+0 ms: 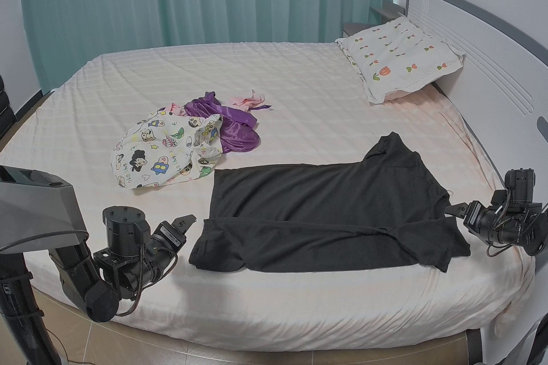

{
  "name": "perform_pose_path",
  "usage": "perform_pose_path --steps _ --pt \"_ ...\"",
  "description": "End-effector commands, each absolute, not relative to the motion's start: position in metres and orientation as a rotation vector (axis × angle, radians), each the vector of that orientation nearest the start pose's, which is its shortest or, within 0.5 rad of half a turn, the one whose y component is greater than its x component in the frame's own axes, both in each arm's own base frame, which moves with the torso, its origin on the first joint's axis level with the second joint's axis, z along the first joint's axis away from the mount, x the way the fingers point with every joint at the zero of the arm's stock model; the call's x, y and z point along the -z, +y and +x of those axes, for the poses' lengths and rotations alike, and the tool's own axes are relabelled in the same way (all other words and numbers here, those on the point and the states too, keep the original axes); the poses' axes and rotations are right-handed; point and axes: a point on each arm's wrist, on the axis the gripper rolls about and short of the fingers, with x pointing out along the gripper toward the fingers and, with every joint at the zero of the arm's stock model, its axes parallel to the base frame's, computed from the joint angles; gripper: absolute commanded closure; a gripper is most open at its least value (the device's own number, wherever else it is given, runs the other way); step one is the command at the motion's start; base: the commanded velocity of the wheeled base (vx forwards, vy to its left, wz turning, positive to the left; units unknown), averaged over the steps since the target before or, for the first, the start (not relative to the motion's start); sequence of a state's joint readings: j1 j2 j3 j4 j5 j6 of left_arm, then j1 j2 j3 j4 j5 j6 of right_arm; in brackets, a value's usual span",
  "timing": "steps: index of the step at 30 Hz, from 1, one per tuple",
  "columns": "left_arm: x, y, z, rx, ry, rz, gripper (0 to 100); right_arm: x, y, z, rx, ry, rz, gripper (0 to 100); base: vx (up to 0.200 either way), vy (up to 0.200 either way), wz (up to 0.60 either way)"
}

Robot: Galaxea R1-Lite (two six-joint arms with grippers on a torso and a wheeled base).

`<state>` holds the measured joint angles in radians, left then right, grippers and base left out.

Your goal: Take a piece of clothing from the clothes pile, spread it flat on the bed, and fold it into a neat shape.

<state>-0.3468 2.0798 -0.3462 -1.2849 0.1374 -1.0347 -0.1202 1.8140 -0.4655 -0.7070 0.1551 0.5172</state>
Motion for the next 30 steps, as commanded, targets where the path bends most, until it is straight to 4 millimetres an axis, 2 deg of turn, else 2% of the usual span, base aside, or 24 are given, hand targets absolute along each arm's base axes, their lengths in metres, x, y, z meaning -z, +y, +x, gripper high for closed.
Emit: perform_pose_path --steps 1,3,7,14,17,24,30 --pt "-0.036 -0.096 0.271 -0.026 0.485 -0.91 0 -0.076 -0.032 0.264 0.139 0.631 0.593 0 0.2 0.0 0.0" --pt "-0.036 -0.097 0.274 -0.022 0.477 -0.91 0 -0.076 -0.033 0.264 0.139 0.632 0.596 0 0.2 0.0 0.0" --pt "-0.034 -0.101 0.297 0.027 0.47 -0.889 0 -0.072 -0.034 0.261 0.116 0.655 0.598 0 0.0 0.0 0.0" --pt "-0.028 -0.111 0.321 0.145 0.594 -0.756 0 -0.07 -0.034 0.26 0.109 0.664 0.579 0 0.0 0.0 0.0" --pt "-0.023 -0.108 0.322 0.192 0.671 -0.686 0 -0.069 -0.033 0.259 0.108 0.671 0.572 0 0.0 0.0 0.0" --pt "-0.02 -0.106 0.321 0.261 0.696 -0.574 0 -0.06 -0.033 0.261 0.106 0.704 0.544 0 0.0 0.0 0.0" --pt "-0.014 -0.105 0.319 0.259 0.715 -0.559 0 -0.059 -0.034 0.261 0.107 0.707 0.534 0 0.0 0.0 0.0"
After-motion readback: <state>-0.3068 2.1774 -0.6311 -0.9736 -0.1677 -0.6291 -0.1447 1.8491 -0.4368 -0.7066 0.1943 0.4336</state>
